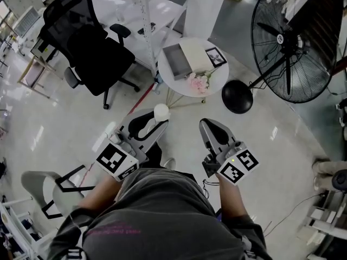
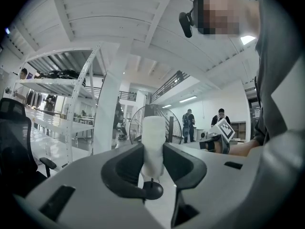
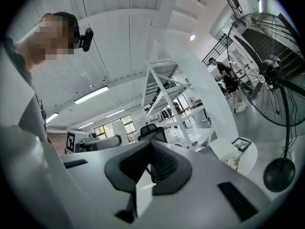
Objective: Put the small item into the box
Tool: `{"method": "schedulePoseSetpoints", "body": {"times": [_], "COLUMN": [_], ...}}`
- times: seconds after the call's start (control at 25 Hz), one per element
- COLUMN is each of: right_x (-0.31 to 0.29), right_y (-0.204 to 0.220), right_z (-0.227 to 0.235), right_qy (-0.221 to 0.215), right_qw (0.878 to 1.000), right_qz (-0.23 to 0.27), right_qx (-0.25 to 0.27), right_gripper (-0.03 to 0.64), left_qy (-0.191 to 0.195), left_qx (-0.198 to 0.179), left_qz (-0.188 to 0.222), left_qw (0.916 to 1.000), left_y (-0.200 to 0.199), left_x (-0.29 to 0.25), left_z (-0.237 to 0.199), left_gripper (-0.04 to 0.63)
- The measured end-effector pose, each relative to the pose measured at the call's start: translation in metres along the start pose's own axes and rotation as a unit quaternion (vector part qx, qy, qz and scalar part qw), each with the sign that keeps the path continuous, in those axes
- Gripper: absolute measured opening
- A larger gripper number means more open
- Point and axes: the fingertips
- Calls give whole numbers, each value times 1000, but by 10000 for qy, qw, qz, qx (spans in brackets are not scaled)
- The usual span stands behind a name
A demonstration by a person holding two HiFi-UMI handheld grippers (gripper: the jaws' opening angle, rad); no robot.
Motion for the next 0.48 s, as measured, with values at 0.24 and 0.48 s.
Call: {"method": "schedulePoseSetpoints", "body": {"times": [0.24, 0.48], "right_x": [-28, -73], "right_y": [3, 8], "right_z": [22, 47], "right_qy": [77, 187], "right_qw": [10000, 9997], "right_qz": [-49, -129], "right_qx": [5, -47], "right_gripper": [21, 21], "left_qy": [39, 107], "left_qx": [63, 194], "left_qz": [-12, -60], "left_qw": [10000, 9997], "left_y": [8, 16], "left_x": [-19, -45], "left_z": [-31, -80], "left_gripper": [137, 137]}}
Point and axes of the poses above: the fingertips, and each gripper's own axes: x backward along the fingers, z to its right, y out of its underside, and after that the axes turned 14 degrees about z, right-handed
